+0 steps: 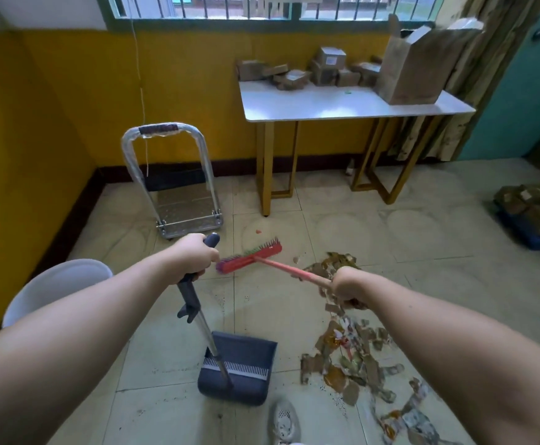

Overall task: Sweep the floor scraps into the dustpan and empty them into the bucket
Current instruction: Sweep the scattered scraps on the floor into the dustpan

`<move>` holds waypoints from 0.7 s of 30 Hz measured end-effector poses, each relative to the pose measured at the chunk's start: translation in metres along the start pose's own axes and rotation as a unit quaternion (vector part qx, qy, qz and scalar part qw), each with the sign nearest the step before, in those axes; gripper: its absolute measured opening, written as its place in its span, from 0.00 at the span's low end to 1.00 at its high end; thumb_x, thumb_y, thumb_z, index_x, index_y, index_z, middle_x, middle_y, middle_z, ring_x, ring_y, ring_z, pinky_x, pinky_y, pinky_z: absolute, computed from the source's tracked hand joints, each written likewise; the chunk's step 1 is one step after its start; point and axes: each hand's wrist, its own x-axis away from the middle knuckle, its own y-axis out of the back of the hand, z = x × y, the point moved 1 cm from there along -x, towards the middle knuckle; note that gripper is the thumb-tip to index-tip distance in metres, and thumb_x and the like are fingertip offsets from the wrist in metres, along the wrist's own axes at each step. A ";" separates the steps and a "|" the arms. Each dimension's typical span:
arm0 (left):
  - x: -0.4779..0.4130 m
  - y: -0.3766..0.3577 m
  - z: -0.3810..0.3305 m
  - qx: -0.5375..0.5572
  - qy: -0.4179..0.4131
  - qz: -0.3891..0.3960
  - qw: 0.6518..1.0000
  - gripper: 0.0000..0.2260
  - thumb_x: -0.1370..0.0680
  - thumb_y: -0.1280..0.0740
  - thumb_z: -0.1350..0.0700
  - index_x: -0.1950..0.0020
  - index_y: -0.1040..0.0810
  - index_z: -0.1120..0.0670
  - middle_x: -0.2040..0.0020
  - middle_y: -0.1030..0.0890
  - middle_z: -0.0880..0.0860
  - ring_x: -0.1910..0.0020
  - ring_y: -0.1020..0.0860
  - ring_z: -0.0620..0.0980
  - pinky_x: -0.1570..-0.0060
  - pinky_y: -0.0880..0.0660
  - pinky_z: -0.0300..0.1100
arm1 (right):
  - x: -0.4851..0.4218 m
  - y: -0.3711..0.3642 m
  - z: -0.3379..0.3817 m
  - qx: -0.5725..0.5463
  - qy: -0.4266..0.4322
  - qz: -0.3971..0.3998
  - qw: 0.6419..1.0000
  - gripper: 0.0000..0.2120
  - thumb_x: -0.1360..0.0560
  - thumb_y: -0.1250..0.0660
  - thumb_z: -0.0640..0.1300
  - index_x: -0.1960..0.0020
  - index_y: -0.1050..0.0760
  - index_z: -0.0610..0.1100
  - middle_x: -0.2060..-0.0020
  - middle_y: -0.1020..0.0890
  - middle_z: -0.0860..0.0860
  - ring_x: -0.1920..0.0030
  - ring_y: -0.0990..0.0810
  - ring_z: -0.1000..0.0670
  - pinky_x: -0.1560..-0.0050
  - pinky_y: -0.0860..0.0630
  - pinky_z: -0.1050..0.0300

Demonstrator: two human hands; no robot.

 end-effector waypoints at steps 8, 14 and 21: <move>-0.079 0.030 -0.032 0.048 0.022 -0.020 0.998 0.04 0.23 0.37 0.60 0.57 0.31 0.56 0.67 0.28 0.55 0.73 0.31 0.49 0.75 0.32 0.40 | -0.062 0.049 0.087 -0.048 0.071 0.082 0.993 0.11 0.20 0.45 0.41 0.38 0.34 0.41 0.64 0.25 0.45 0.73 0.30 0.51 0.73 0.30 0.58; -0.144 0.061 -0.049 0.070 0.011 -0.019 0.997 0.03 0.24 0.37 0.61 0.57 0.31 0.56 0.68 0.28 0.54 0.74 0.31 0.49 0.74 0.32 0.40 | -0.113 0.064 0.143 -0.065 0.057 0.068 0.994 0.12 0.20 0.48 0.40 0.37 0.35 0.39 0.67 0.28 0.46 0.76 0.34 0.52 0.77 0.35 0.61; -0.218 0.092 -0.063 0.041 -0.002 0.004 0.999 0.05 0.24 0.38 0.60 0.58 0.31 0.55 0.67 0.28 0.55 0.74 0.31 0.48 0.76 0.32 0.39 | -0.193 0.087 0.192 -0.082 0.050 0.033 0.995 0.18 0.22 0.49 0.36 0.33 0.37 0.39 0.64 0.25 0.43 0.69 0.28 0.48 0.72 0.30 0.57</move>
